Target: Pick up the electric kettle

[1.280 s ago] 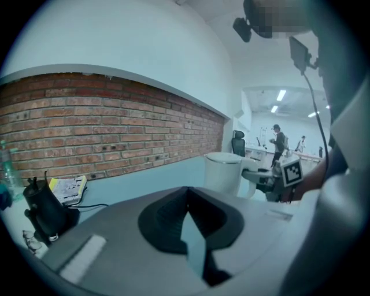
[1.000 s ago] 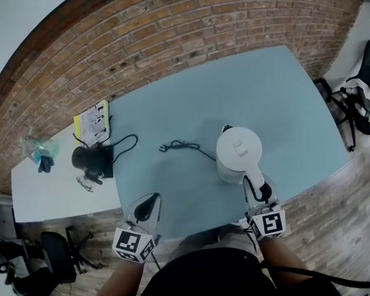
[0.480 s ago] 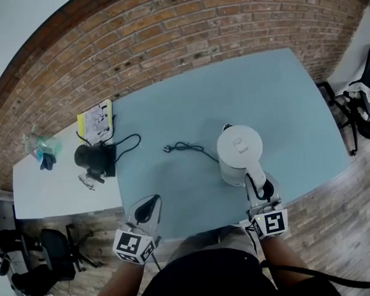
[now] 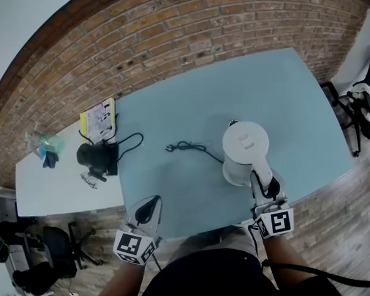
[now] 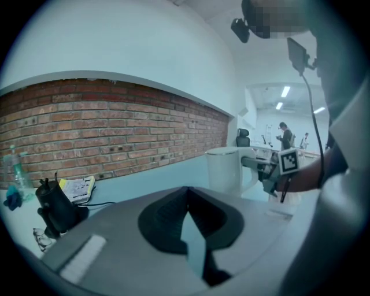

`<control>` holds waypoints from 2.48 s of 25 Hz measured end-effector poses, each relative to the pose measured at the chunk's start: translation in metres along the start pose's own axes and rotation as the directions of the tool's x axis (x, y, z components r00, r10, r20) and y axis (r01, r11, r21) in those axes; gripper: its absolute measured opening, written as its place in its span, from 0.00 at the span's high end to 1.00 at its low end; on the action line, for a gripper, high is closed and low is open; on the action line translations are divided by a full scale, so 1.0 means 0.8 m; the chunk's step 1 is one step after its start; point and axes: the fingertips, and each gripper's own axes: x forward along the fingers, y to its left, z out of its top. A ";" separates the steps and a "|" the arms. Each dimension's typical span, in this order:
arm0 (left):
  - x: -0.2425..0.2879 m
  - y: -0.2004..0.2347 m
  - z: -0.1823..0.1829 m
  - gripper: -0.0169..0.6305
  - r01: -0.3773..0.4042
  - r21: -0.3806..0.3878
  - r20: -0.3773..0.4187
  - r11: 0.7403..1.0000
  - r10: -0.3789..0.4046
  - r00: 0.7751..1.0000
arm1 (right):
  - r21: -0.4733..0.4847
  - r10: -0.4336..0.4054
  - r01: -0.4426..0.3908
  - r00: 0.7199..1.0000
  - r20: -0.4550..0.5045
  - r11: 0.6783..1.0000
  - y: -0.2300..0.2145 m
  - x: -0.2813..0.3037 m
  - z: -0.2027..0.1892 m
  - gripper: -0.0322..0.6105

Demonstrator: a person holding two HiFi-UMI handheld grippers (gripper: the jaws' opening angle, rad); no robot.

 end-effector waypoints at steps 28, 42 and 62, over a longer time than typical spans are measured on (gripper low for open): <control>0.004 0.010 0.006 0.97 -0.017 -0.033 0.040 0.999 0.018 0.999 | 0.037 0.053 -0.059 0.990 0.130 0.998 -0.003 0.024 0.088 0.76; 0.014 0.039 0.032 0.97 -0.041 -0.019 0.089 0.999 0.043 0.995 | 0.015 0.060 -0.063 0.982 0.181 0.998 -0.007 0.051 0.131 0.76; 0.010 0.071 0.136 0.97 -0.064 -0.035 0.316 0.997 0.071 0.946 | 0.015 0.024 -0.029 0.966 0.258 0.999 -0.018 0.059 0.205 0.76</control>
